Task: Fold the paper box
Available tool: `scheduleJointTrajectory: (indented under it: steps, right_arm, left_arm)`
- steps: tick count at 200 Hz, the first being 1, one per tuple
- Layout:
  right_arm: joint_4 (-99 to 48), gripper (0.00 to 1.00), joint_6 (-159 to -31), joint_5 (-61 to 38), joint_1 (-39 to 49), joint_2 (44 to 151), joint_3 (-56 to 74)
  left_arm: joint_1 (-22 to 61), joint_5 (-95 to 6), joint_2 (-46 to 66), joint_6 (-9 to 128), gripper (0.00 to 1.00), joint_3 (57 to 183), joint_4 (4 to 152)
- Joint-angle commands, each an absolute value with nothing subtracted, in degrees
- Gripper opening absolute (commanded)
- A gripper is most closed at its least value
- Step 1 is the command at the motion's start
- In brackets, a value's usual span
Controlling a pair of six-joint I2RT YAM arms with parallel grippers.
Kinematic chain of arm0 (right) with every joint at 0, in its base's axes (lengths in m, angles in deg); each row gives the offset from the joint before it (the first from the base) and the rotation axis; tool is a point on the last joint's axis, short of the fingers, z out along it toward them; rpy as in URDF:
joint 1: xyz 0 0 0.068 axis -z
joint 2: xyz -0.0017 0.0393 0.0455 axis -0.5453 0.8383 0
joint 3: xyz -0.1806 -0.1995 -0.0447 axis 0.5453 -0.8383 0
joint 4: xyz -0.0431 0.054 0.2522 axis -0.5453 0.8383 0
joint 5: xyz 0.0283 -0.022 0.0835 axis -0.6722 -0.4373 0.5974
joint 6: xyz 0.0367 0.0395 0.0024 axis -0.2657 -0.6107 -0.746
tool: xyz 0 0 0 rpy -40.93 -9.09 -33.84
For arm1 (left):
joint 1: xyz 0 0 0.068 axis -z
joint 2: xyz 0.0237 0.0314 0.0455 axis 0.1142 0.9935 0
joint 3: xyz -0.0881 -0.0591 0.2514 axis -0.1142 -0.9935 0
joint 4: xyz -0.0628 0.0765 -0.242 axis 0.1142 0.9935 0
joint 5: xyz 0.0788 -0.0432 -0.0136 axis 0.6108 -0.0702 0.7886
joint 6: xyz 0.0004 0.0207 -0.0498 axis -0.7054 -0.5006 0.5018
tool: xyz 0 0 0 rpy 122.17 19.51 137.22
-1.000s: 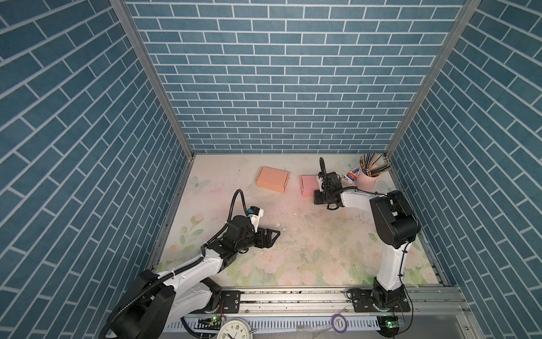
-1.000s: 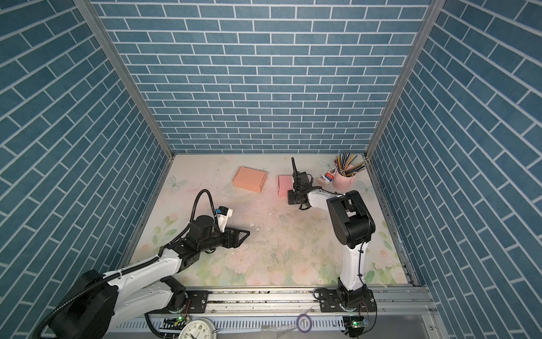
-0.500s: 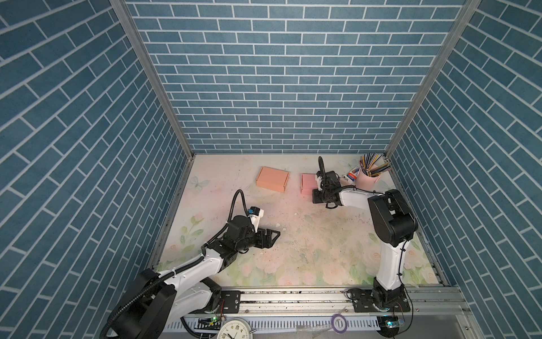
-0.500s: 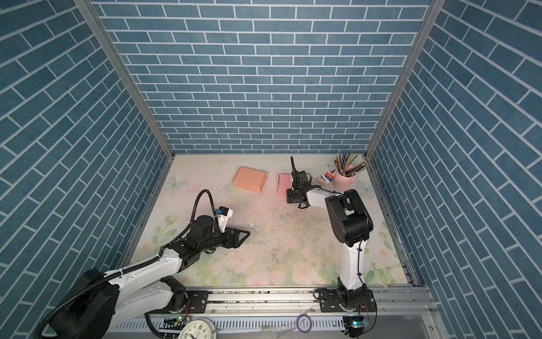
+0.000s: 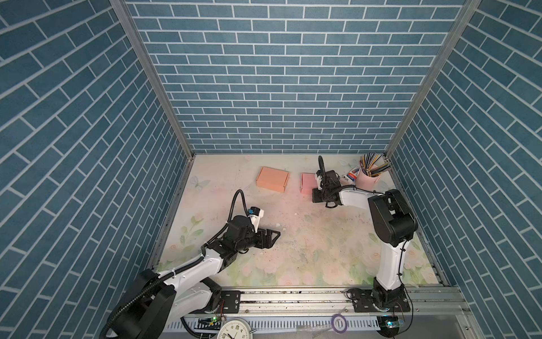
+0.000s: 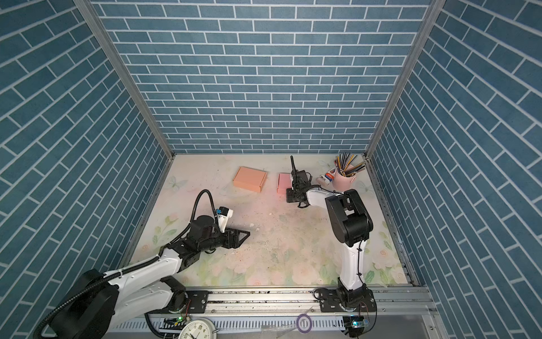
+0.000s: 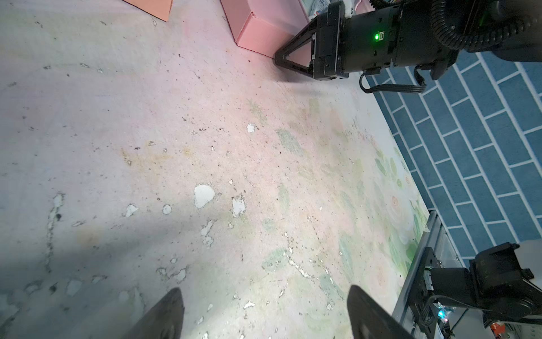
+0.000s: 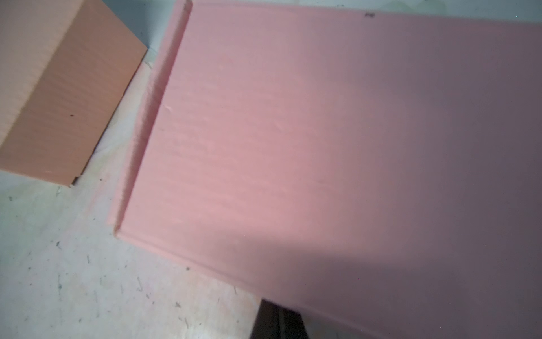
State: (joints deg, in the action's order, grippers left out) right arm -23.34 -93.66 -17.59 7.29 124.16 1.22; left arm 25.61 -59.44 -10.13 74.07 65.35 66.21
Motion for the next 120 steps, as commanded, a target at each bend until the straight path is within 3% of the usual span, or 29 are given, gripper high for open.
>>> scheduleJointTrajectory:
  steps: [1,89,120]
  right_arm:
    - [-23.6,0.07,-93.8,-17.2,7.1,121.4,-0.6]
    - [-26.1,0.29,-95.0,-17.8,5.4,105.5,-14.8]
    - [-25.6,0.38,-96.2,-19.3,5.0,96.6,-21.4]
  left_arm:
    - [25.1,-59.3,-11.7,74.0,0.88,67.1,68.3]
    - [23.9,-54.3,-19.9,73.4,0.88,69.0,79.0]
    - [23.0,-47.2,-22.4,73.0,0.88,70.4,85.0]
